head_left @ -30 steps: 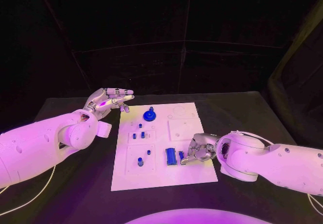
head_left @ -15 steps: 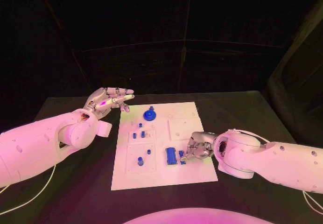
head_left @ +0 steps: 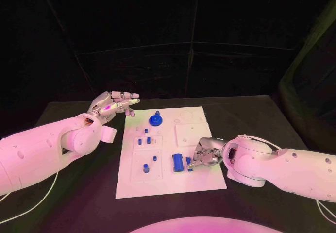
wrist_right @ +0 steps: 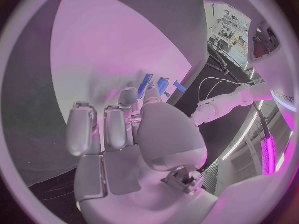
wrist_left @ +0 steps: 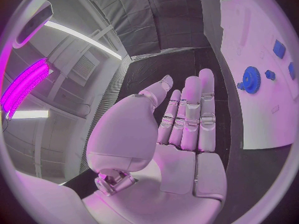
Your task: Assemble the parts on the task board
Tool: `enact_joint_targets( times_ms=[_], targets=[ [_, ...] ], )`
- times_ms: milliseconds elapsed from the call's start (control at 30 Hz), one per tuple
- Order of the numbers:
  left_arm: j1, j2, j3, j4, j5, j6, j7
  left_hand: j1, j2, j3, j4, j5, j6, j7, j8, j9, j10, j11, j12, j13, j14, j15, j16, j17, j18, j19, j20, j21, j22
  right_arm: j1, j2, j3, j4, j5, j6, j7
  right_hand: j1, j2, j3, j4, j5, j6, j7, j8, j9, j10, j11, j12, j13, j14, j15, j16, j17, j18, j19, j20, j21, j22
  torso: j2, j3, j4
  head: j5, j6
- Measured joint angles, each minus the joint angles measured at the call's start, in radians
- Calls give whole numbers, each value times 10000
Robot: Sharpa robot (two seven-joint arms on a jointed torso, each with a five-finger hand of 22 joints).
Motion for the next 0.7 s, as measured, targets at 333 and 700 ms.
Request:
enact_joint_targets(
  times_ms=[333, 700],
  targets=[
    [-3, 9, -1, -59, 0, 3, -3, 0, 0, -29, 30, 0, 0, 0, 0, 0, 0, 0, 0, 0, 0, 0, 0, 0, 0, 0, 0, 0, 1, 46, -534, 1, -150, 2127, -839, 2128, 731, 81, 6, -249, 387, -950, 519, -226, 130, -1714, 436, -2467, -1799, -17, 552, 1593, 488, 986, -2751, 347, -4203, -5384, -35, -27, 8, -53, 138],
    [-112, 191, -4, -394, 60, 16, 49, -71, 71, -320, 182, 0, 1, 0, 164, 0, -140, 39, 248, -48, -1300, 123, -1533, -862, -1, -992, 185, -1133, -700, 438, 760, 19, -2866, 7227, -1616, 6503, 2099, 544, 286, -1413, 405, -1898, 1115, -1121, -651, -3376, 1377, -5552, -5425, -5036, 1588, -6116, -2065, 1017, -5173, 1522, -9521, -9140, -349, -128, -31, -133, 792]
  ],
)
